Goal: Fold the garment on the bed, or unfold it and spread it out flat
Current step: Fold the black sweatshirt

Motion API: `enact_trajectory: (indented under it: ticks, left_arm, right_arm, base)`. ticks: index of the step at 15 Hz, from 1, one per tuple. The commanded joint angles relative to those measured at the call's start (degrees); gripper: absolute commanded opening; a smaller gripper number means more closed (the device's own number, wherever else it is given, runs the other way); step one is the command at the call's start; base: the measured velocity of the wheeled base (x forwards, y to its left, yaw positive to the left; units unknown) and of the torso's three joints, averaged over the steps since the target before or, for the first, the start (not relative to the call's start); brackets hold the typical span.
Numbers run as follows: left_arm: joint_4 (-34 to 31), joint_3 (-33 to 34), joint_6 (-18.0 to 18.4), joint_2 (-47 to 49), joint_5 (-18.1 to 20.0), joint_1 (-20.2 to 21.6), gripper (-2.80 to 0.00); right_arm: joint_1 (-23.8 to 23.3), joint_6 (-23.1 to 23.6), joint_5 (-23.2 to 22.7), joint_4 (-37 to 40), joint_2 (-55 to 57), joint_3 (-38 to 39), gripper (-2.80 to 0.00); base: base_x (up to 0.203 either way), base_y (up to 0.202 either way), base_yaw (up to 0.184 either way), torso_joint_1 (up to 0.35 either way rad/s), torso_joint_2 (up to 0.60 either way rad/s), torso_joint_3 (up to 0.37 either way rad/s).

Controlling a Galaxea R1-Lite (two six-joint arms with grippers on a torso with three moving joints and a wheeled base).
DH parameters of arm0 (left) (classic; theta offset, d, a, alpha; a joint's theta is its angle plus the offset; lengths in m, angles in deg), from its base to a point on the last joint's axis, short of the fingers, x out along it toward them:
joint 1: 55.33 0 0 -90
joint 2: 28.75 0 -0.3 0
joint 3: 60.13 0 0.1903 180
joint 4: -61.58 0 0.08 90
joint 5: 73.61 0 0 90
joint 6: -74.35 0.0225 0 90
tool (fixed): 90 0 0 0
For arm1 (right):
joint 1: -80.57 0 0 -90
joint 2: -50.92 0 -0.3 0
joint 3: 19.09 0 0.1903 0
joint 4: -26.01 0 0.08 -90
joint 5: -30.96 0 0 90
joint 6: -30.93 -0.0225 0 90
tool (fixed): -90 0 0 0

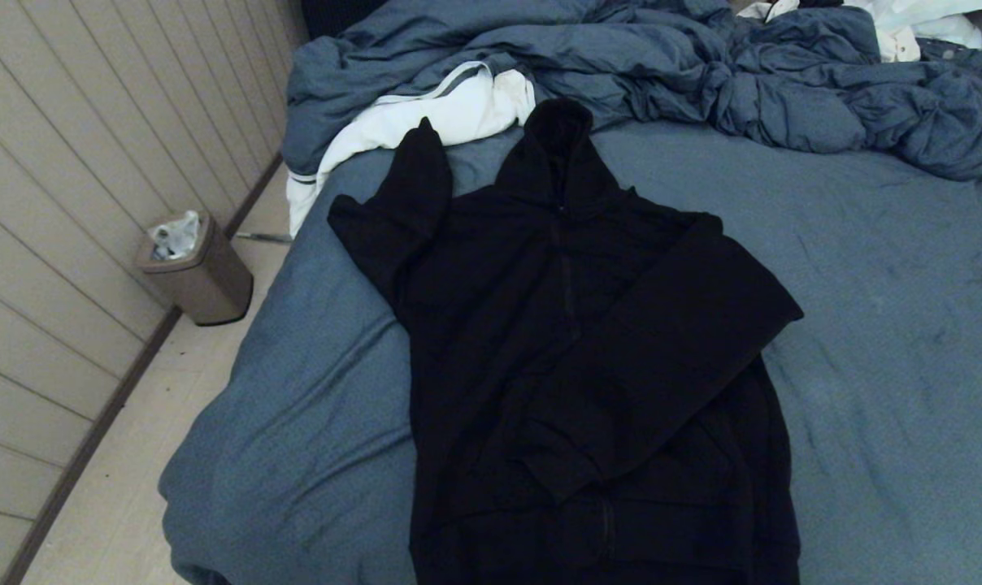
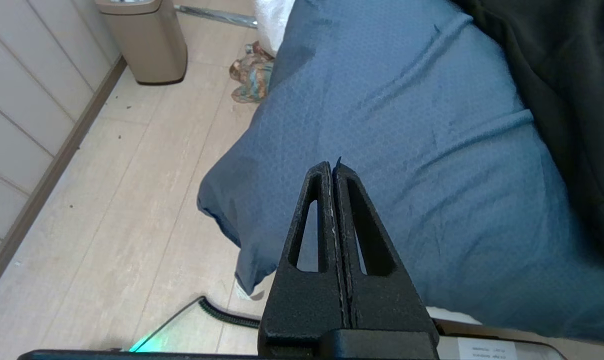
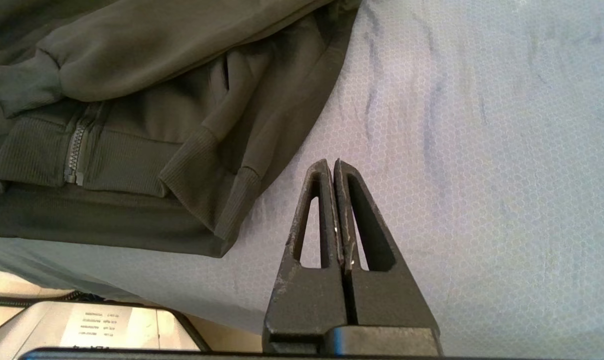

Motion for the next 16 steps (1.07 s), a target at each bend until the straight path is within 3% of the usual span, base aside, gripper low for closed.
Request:
enact_trajectory:
  ticks: [1,5,7,11,16]
  left_arm:
    - [0.0,0.0,-0.1,0.0,0.0,0.0,-2.8]
    - [0.2,-0.6,-1.7,-0.1,-0.1,0.1,-2.8]
    - [-0.7,-5.7,-1.8,1.5,-0.1,0.0,-2.8]
    - [-2.3,-21.6,-2.0,15.0,0.5,0.0,-2.8]
    - [-4.0,-40.4,-4.6,34.4,2.0,0.0,-2.8]
  right_arm:
    - [0.0,0.0,0.0,0.0,0.1,0.0,-2.8]
    - [0.0,0.6,0.0,-0.1,0.0,-0.1,-2.8]
    - [0.1,1.0,-0.3,1.4,0.1,-2.2,-2.8]
    - [0.3,1.0,-5.0,10.1,9.5,-19.7,-2.8]
    - [0.4,-0.3,-6.8,12.2,31.9,-40.8,-2.8]
  base:
    - [0.0,0.0,0.0,0.0,0.0,0.0]
    - [0.0,0.0,0.0,0.0,0.0,0.0]
    - [0.0,0.0,0.0,0.0,0.0,0.0]
    - [0.0,0.0,0.0,0.0,0.0,0.0]
    - [0.0,0.0,0.0,0.0,0.0,0.0]
